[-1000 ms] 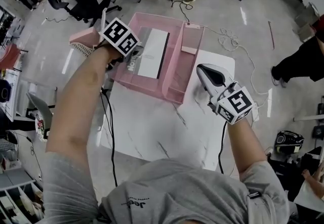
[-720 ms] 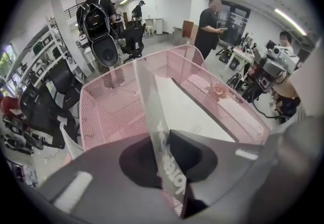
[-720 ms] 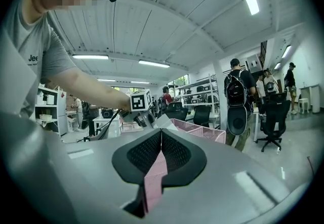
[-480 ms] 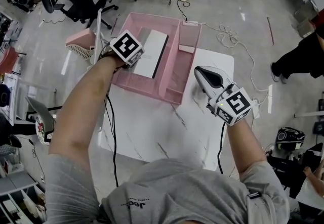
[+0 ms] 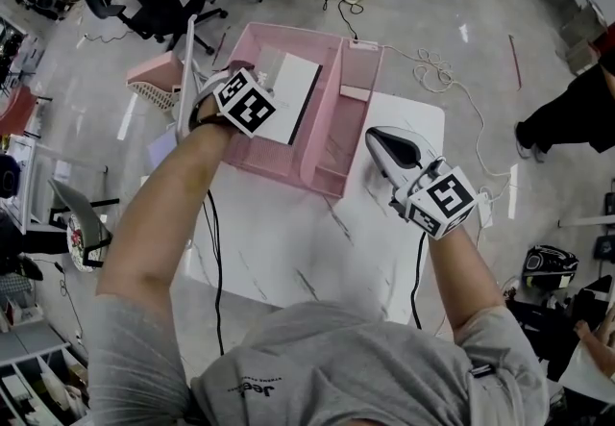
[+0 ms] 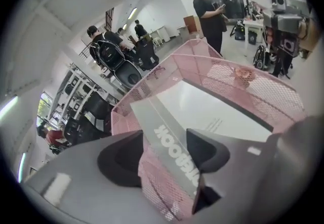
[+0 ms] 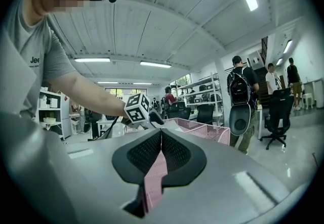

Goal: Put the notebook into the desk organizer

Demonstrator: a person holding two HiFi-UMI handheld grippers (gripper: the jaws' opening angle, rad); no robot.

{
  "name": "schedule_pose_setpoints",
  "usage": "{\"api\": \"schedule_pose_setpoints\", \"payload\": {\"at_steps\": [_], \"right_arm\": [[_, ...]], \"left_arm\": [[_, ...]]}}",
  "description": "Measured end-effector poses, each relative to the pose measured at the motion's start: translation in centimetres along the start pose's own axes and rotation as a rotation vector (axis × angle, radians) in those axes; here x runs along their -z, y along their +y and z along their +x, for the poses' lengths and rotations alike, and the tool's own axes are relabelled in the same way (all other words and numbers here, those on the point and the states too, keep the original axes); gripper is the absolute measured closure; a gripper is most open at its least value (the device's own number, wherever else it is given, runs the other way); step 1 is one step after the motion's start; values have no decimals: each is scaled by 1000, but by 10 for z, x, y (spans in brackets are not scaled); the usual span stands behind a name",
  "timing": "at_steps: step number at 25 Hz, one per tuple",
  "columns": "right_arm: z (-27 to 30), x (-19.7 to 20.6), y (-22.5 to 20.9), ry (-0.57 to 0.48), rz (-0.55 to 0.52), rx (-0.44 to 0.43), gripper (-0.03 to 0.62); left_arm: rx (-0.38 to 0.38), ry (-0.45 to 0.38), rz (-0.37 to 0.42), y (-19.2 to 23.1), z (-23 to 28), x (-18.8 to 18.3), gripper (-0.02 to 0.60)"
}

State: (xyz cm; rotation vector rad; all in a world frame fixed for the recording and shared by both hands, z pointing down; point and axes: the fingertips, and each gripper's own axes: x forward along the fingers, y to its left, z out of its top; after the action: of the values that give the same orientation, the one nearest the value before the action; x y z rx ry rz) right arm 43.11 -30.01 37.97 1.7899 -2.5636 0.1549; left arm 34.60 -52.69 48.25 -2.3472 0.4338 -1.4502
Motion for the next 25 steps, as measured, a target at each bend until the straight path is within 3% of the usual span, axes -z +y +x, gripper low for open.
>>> {"api": "schedule_pose_setpoints", "payload": {"at_steps": [3,8,14,20,25], "right_arm": [[-1,-1,0,-6,1,-3,589],[-3,-7,2,-20,-3,-13,589],[1,-15,13,-33,-17,-43,591],[15,-32,44,-36,-44,-92,591],[39,-46,90,-44,-68,-178,591]], "left_arm": [[-58,-14,18,3,-3,1,232],[-80,-112,-73,9,-28,-12,229],[-88,-363,-254,10,-92,-26,230],[-83,-552,-405,0,-167,4,285],[-146,-646,-499,-17,-242,58,353]]}}
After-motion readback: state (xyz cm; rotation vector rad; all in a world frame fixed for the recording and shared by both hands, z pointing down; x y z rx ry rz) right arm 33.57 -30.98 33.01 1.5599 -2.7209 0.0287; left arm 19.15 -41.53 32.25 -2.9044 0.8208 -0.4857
